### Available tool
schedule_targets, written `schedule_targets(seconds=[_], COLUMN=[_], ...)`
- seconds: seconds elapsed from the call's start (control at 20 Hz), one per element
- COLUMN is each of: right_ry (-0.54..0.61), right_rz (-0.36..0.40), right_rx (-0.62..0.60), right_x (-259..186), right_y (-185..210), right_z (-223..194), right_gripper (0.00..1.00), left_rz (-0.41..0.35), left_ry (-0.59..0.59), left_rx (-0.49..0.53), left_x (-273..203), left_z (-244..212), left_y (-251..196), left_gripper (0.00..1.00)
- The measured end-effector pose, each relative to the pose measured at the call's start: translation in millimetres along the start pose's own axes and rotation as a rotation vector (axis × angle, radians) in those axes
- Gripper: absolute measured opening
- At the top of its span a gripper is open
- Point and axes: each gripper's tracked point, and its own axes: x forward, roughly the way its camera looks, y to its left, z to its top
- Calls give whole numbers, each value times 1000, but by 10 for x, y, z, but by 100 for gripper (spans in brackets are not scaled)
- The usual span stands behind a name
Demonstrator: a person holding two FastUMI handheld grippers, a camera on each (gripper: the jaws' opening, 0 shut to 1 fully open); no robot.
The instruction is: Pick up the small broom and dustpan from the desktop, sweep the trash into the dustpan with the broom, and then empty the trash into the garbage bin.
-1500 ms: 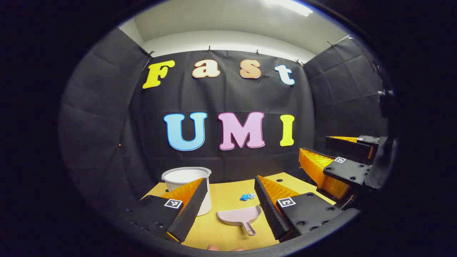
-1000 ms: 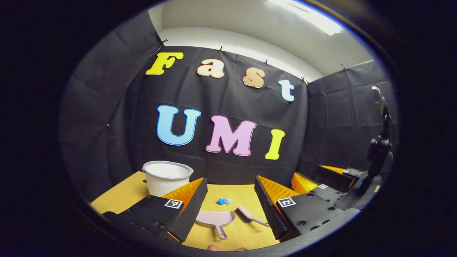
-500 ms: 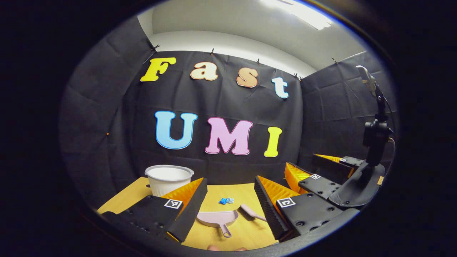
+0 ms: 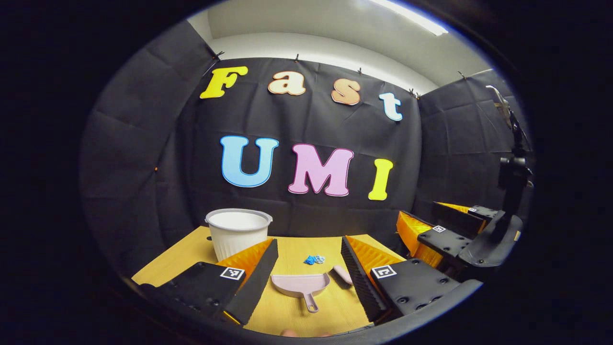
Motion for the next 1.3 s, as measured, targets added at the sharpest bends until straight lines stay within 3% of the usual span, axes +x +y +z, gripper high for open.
schedule_targets(seconds=[0.45,0.75,1.05,1.15,1.3], right_ry=[71,67,-2,-7,5], right_rz=[11,29,69,88,101], right_rx=[-22,-30,-49,-54,-52], right_x=[249,616,1177,1370,1604], right_y=[-180,-256,-344,-379,-462], right_z=[-291,-244,42,28,-103], right_gripper=[98,98,98,98,98], left_rz=[-18,-11,21,16,62], left_ry=[51,110,459,648,823], left_rx=[-11,-39,-115,-142,-146], left_x=[350,703,1203,1240,1384], left_z=[-184,-248,-1264,-1643,-2083], left_y=[-93,-119,-80,-133,-111], left_gripper=[79,78,79,80,81])
